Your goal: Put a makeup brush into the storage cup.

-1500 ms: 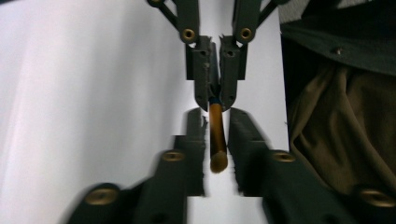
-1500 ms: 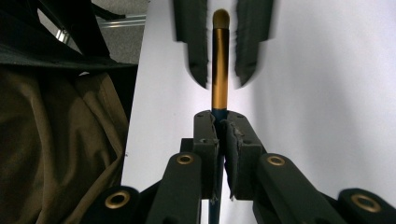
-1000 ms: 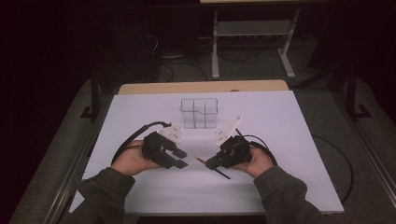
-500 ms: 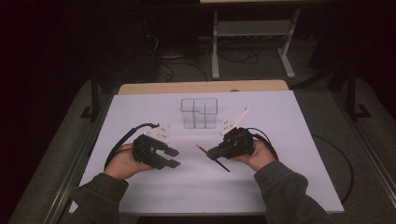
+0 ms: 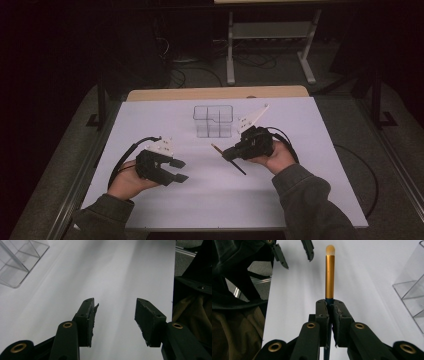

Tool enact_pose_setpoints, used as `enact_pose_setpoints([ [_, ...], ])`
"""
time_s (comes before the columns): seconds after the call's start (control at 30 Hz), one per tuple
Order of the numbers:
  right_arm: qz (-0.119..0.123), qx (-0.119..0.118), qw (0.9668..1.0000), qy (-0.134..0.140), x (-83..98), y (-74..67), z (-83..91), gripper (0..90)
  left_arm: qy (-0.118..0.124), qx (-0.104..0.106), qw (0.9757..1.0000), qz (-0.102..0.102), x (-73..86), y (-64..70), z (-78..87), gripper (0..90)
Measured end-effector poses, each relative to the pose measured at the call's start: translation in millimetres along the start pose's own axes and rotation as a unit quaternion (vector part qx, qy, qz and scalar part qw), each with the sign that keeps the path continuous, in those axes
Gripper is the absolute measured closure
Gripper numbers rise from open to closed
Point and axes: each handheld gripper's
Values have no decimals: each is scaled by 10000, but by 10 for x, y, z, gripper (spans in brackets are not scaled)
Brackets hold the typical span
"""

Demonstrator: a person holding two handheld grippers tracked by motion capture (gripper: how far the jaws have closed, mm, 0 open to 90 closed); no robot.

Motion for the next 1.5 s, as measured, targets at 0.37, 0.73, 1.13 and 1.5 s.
enact_pose_setpoints([
  [0.37, -87, 47, 9999, 113, -63, 84, 41, 828, 251, -172, 9991, 297, 177, 0, 4, 465],
  [0.73, -87, 125, 9996, 243, -124, 138, 92, 828, 237, -296, 9987, 337, 307, 1, -11, 434],
  [1.13, -37, 196, 9991, 362, -259, 241, 117, 828, 347, -393, 9974, 486, 397, -15, 15, 398],
  [1.5, -6, 267, 9987, 435, -386, 331, 119, 828, 375, -426, 9967, 584, 439, -33, 22, 369],
])
Point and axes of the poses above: each handheld gripper's, and its own axes: z roughly backward along the jaws, x roughly out of its underside, y roughly to its right, and after that the axes turned 14 degrees about -x, right-handed
